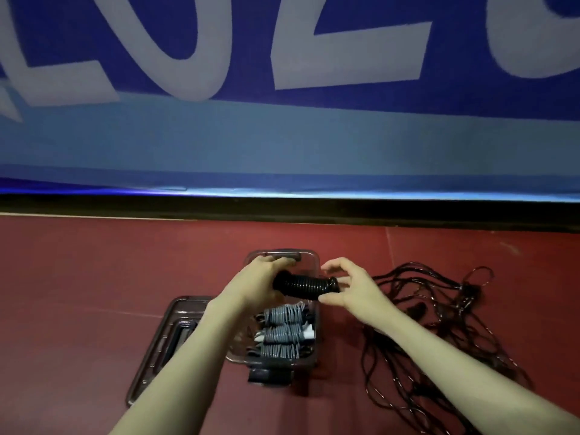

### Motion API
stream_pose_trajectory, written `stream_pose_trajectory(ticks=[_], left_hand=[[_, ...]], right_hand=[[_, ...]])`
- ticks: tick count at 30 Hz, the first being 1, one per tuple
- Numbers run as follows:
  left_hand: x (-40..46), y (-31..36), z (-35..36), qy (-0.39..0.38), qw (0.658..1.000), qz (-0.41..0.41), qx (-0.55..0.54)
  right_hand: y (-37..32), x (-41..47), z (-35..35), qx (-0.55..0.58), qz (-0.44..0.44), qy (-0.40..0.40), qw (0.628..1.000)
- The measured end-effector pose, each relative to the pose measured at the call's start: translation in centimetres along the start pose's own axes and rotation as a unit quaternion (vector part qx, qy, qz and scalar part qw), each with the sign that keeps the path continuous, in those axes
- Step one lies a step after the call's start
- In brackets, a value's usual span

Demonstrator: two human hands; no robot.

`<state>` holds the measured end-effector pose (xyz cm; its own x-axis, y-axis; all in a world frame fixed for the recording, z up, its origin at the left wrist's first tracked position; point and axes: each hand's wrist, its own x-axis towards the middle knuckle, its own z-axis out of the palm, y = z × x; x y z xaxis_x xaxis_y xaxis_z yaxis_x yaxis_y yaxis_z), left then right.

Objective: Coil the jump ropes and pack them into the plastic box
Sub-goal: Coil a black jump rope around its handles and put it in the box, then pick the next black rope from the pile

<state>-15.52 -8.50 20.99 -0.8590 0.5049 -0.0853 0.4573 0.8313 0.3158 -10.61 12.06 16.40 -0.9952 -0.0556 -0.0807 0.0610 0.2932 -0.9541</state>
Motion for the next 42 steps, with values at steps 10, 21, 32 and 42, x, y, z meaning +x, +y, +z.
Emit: stream_pose_trajectory(ticks=[10, 21, 32, 42], left_hand=[[3.4, -7.1, 7.7, 0.015, 0.989, -0.135, 0.054], [7.7, -9.8, 14.8, -0.093, 0.983, -0.154, 0.015], [8.4, -9.6, 16.7, -0.147, 0.966, -0.185, 0.105], [10.7, -11.1, 16.8, -0.197, 0.967, -0.157, 0.041]], right_hand=[[7.0, 3.9, 4.2, -0.107, 0.088, 0.049, 0.989], [9.1, 5.5, 4.3, -0.046, 0.098, 0.024, 0.994], [9.7, 5.2, 4.1, -0.028, 0.086, 0.011, 0.996], [10.2, 5.4, 3.9, 0.0, 0.101, 0.001, 0.995]])
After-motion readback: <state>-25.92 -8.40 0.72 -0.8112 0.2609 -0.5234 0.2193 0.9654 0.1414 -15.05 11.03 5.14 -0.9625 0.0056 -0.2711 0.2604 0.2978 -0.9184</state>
